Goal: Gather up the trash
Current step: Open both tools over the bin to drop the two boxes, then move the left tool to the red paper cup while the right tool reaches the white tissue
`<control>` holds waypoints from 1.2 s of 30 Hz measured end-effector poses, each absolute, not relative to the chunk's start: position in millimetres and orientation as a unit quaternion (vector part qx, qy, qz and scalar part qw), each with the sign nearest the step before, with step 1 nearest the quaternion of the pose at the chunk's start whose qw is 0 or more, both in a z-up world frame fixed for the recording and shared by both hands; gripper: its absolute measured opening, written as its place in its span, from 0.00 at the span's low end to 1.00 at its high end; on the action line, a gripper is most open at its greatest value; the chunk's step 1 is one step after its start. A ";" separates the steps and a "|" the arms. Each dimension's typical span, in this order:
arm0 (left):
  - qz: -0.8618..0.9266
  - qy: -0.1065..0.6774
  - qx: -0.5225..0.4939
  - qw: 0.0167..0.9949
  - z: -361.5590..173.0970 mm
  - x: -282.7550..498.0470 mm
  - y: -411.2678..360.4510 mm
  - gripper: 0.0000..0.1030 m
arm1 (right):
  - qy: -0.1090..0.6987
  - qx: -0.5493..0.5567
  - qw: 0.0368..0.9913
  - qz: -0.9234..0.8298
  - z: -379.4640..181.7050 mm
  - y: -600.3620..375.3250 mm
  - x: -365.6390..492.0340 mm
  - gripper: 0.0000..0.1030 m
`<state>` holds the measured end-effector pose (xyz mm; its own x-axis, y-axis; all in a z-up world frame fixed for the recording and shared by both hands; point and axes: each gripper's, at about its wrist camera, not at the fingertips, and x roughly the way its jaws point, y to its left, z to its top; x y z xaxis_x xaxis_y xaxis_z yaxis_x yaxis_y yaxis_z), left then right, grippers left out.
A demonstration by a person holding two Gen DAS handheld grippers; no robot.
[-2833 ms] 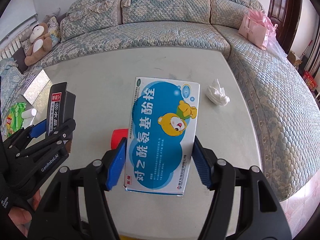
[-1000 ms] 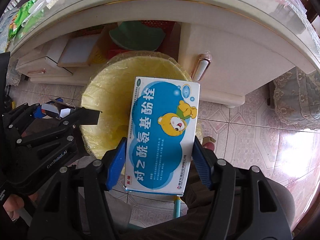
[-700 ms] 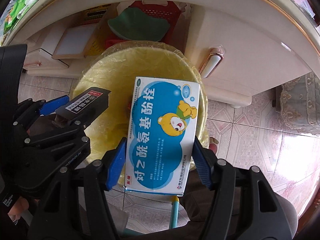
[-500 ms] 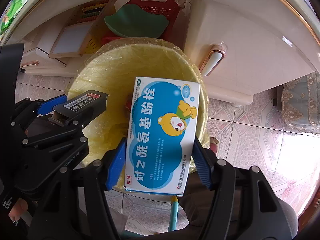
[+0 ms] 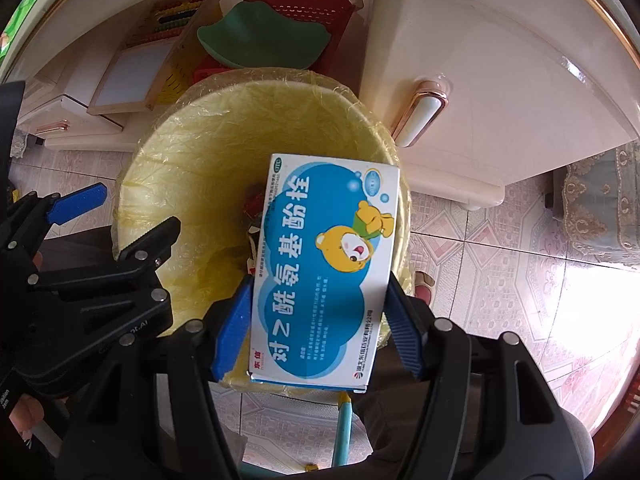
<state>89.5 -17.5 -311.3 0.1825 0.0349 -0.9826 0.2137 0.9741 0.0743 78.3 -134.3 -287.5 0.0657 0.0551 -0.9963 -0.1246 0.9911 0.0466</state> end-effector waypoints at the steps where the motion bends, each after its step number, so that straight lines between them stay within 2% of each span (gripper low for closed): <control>1: -0.058 0.636 0.098 0.763 -309.7 88.4 -16.6 0.76 | 0.681 -0.026 0.729 0.063 -288.2 -133.2 78.5 0.60; 7: -0.039 0.633 0.074 0.770 -293.7 88.3 1.8 0.80 | 0.683 -0.027 0.727 0.065 -293.5 -129.0 83.2 0.61; 10: -0.027 0.628 0.062 0.775 -284.7 91.0 12.6 0.86 | 0.686 -0.022 0.725 0.064 -296.2 -128.6 86.0 0.61; 12: -0.022 0.622 0.060 0.780 -279.5 92.6 17.6 0.87 | 0.685 -0.021 0.725 0.059 -296.1 -128.6 86.9 0.69; 16: -0.016 0.618 0.057 0.784 -272.0 93.1 24.3 0.87 | 0.682 -0.020 0.729 0.061 -291.5 -127.8 86.6 0.71; 19: -0.020 0.615 0.059 0.786 -265.1 90.9 25.7 0.87 | 0.678 -0.013 0.732 0.064 -281.2 -130.0 84.4 0.76; 23: -0.026 0.595 0.079 0.799 -242.2 86.0 20.3 0.87 | 0.649 -0.006 0.757 0.072 -245.4 -135.8 79.9 0.87; 26: -0.028 0.565 0.101 0.818 -213.0 81.4 14.6 0.89 | 0.613 -0.011 0.787 0.065 -204.8 -146.6 78.5 0.92; 30: -0.025 0.522 0.112 0.845 -167.3 80.9 11.7 0.93 | 0.556 -0.016 0.831 0.031 -143.7 -173.3 81.0 0.92; 36: -0.015 0.480 0.113 0.870 -116.3 86.0 8.7 0.93 | 0.502 0.106 0.858 -0.001 -83.2 -235.4 83.9 0.93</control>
<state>86.0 8.7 -116.3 0.5380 0.0823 -0.8389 0.1344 0.9741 0.1818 83.9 -235.4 -83.2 0.4950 0.1044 -0.8626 0.1082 0.9776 0.1804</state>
